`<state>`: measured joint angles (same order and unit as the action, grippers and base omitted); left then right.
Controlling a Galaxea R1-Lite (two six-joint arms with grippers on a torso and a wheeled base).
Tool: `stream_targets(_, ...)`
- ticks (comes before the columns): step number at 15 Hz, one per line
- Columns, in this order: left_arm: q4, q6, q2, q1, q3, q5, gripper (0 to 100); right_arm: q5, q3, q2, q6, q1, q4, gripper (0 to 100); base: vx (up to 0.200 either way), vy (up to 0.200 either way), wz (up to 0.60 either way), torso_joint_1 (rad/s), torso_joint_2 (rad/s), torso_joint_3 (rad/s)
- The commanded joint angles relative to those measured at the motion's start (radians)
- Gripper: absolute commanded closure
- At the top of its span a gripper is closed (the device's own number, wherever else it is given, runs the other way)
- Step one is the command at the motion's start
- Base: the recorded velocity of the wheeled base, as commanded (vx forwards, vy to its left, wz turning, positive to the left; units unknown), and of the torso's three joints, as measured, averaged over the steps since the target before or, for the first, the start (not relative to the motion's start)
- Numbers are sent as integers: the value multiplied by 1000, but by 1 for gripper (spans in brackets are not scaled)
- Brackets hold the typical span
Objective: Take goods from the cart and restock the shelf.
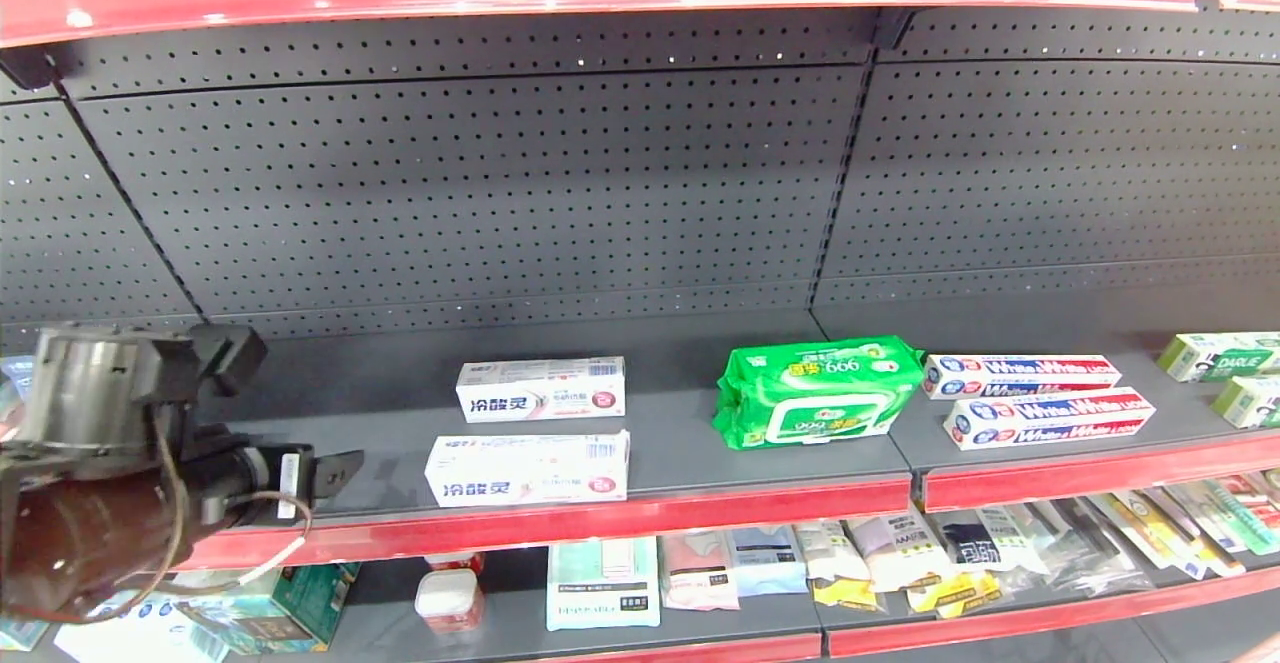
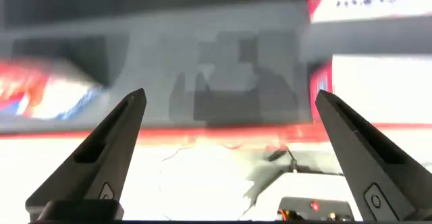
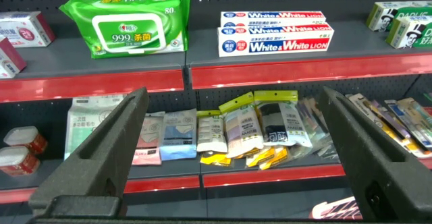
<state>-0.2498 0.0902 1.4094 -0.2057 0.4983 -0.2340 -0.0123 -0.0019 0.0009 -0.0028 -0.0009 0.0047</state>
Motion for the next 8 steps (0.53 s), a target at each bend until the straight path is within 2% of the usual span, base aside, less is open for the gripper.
stream_targets(1, 55, -20, -342, 0, -202, 70, 0, 0, -1, 1, 0, 1, 0, 0, 0, 0, 0, 0, 0, 0)
stream_targets(3, 60, -69, -467, 0, -265, 104, 0, 0, -1, 1, 0, 1, 0, 0, 0, 0, 0, 0, 0, 0)
stream_targets(4, 61, -116, -546, 0, -293, 111, 0, 0, -1, 1, 0, 1, 0, 0, 0, 0, 0, 0, 0, 0)
stream_targets(5, 64, -119, -575, 2, -302, 111, 0, 0, 0, 1, 0, -1, 0, 0, 0, 0, 0, 0, 0, 0)
stream_targets(6, 92, -119, -632, 52, -314, 133, 0, 0, -1, 1, 0, 1, 0, 0, 0, 0, 0, 0, 0, 0)
stream_targets(8, 145, -124, -711, 163, -313, 260, 0, 0, 0, 1, 0, -1, 0, 0, 0, 0, 0, 0, 0, 0)
